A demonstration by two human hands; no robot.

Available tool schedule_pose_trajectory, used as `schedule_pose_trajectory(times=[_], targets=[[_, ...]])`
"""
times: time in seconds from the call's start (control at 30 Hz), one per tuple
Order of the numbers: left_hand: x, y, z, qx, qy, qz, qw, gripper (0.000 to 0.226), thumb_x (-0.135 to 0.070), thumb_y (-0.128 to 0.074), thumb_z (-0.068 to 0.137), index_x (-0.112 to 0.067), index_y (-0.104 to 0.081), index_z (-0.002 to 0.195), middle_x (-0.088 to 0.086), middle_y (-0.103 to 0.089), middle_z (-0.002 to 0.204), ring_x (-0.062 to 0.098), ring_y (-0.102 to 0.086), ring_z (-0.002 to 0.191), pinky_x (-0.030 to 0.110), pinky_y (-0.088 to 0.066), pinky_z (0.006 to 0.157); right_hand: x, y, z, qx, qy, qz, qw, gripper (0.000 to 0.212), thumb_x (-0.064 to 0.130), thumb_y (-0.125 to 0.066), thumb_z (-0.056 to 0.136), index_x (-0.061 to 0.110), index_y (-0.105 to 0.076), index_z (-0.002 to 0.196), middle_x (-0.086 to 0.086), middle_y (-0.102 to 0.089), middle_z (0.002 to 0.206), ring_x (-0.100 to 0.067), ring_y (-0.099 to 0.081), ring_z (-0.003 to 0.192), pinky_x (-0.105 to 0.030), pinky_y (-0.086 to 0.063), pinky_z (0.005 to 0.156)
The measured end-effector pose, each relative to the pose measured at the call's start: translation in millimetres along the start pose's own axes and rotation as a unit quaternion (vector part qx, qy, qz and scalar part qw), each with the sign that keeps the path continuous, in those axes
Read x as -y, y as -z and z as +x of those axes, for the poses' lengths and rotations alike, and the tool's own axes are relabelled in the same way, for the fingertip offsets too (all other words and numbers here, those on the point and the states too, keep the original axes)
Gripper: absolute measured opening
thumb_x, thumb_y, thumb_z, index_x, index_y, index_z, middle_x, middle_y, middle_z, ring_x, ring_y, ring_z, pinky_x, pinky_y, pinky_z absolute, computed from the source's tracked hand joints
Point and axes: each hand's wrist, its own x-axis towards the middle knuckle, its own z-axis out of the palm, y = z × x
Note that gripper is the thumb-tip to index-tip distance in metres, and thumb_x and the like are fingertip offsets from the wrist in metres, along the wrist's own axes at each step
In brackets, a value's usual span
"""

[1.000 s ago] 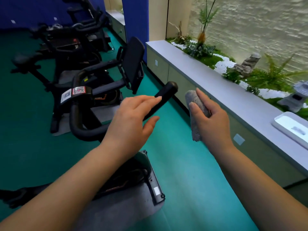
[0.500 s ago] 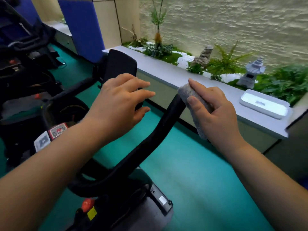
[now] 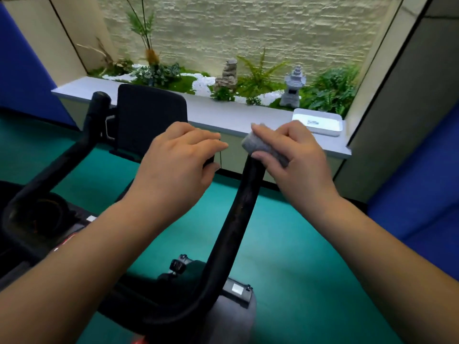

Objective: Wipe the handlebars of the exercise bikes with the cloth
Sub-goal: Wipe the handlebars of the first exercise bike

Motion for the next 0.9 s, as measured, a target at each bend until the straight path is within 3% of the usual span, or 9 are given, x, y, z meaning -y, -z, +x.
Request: schedule_pose_trajectory(times=[0.3, 0.5, 0.7, 0.9], targets=[[-3.5, -1.8, 1.3, -0.022, 0.038, -0.036, 0.998, 0.027, -0.017, -0.074, 0.078, -0.019, -0.073, 0.105, -0.002, -0.070, 0.111, 0.026, -0.057, 0.098, 0.038, -0.049, 0.082, 8.7, -4.0, -29.5, 0.050, 0.048, 0.007, 0.998, 0.040, 0.023, -0.069, 0.085, 0.017, -0.064, 0.124, -0.005, -0.050, 0.087, -0.022, -0.048, 0.078, -0.038, -0.044, 0.064], [-4.7, 0.5, 2.1, -0.017, 0.050, -0.044, 0.998, 0.026, -0.018, -0.073, 0.079, -0.021, -0.072, 0.105, -0.003, -0.070, 0.111, 0.026, -0.055, 0.100, 0.038, -0.049, 0.083, 6.3, 1.5, 18.1, 0.047, 0.056, -0.117, 0.990, 0.034, 0.030, -0.066, 0.087, 0.021, -0.065, 0.120, -0.008, -0.049, 0.089, -0.029, -0.048, 0.083, -0.030, -0.034, 0.061], [4.8, -1.5, 3.7, -0.016, 0.012, -0.061, 0.998, 0.028, -0.021, -0.075, 0.078, -0.022, -0.072, 0.106, -0.005, -0.070, 0.110, 0.026, -0.054, 0.097, 0.040, -0.051, 0.079, 19.0, 5.6, -21.8, 0.072, 0.029, -0.093, 0.993, 0.038, 0.032, -0.064, 0.085, 0.023, -0.064, 0.121, -0.003, -0.045, 0.091, -0.023, -0.045, 0.081, -0.033, -0.043, 0.062], [20.0, -1.4, 6.7, -0.012, -0.033, -0.074, 0.997, 0.038, -0.028, -0.078, 0.075, -0.018, -0.070, 0.111, -0.003, -0.072, 0.105, 0.027, -0.055, 0.090, 0.040, -0.051, 0.075, 23.0, 10.4, 21.3, 0.054, 0.004, -0.184, 0.981, 0.035, 0.029, -0.071, 0.083, 0.020, -0.068, 0.116, -0.012, -0.050, 0.104, -0.030, -0.048, 0.092, -0.034, -0.043, 0.066]])
